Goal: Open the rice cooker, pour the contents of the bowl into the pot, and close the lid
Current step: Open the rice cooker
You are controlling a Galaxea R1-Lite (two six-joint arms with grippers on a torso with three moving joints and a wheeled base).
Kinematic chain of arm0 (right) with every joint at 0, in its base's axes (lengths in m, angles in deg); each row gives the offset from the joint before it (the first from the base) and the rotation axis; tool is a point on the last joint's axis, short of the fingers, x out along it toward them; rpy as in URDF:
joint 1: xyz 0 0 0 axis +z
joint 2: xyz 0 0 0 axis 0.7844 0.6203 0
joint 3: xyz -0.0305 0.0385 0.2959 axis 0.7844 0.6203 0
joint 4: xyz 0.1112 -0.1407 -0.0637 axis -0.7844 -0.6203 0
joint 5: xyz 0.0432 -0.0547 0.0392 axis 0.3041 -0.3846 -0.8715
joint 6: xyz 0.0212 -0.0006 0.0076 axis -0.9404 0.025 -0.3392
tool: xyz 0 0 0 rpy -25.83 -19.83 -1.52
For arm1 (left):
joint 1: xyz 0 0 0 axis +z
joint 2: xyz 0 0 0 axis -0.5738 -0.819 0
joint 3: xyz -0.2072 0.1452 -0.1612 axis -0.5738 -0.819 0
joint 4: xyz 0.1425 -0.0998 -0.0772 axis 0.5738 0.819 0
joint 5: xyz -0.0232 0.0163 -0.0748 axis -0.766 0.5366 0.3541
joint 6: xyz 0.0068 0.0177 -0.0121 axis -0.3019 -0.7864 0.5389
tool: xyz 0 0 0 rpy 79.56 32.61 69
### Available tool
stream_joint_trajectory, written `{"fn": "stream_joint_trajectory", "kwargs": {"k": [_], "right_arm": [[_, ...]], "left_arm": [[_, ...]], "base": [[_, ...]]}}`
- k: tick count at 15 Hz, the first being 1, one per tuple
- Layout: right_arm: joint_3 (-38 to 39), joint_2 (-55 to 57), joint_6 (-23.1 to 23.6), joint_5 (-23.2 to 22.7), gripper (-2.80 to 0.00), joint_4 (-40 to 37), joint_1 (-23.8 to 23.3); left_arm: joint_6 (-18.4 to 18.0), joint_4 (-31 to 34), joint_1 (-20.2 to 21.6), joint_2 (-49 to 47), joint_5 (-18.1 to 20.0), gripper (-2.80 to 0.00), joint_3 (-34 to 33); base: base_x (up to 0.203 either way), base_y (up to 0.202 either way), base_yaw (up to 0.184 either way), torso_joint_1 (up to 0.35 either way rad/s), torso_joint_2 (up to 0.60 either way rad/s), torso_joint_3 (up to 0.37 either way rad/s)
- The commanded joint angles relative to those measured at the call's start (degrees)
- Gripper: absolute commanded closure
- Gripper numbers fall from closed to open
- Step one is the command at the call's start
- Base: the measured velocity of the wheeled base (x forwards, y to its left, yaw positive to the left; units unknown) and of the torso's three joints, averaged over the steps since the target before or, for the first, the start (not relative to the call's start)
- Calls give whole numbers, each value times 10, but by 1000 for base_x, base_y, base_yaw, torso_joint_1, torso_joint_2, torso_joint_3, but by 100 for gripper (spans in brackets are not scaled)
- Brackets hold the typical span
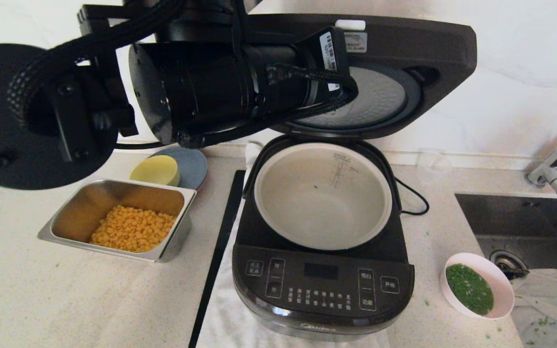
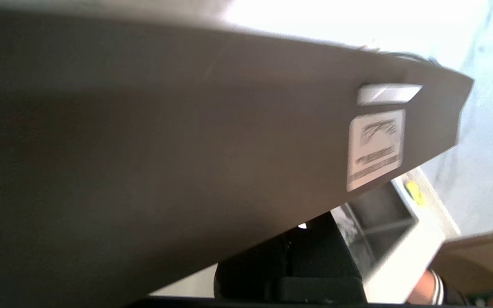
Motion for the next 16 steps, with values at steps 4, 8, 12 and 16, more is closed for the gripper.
{"fn": "stream_joint_trajectory", "kwargs": {"k": [4,8,12,16], "right_arm": [[0,1,0,0,0,0,0],[0,1,0,0,0,0,0],[0,1,0,0,0,0,0],[0,0,0,0,0,0,0]], "left_arm": [[-6,1,26,-38,3,0,70],[-18,0,33,-68,3,0,123],[-39,-19,37,-96,3,0,156],[-50,-57,39,-99,2,0,152]], "base": [[0,0,0,0,0,0],[0,0,0,0,0,0],[0,0,0,0,0,0],[0,0,0,0,0,0]]}}
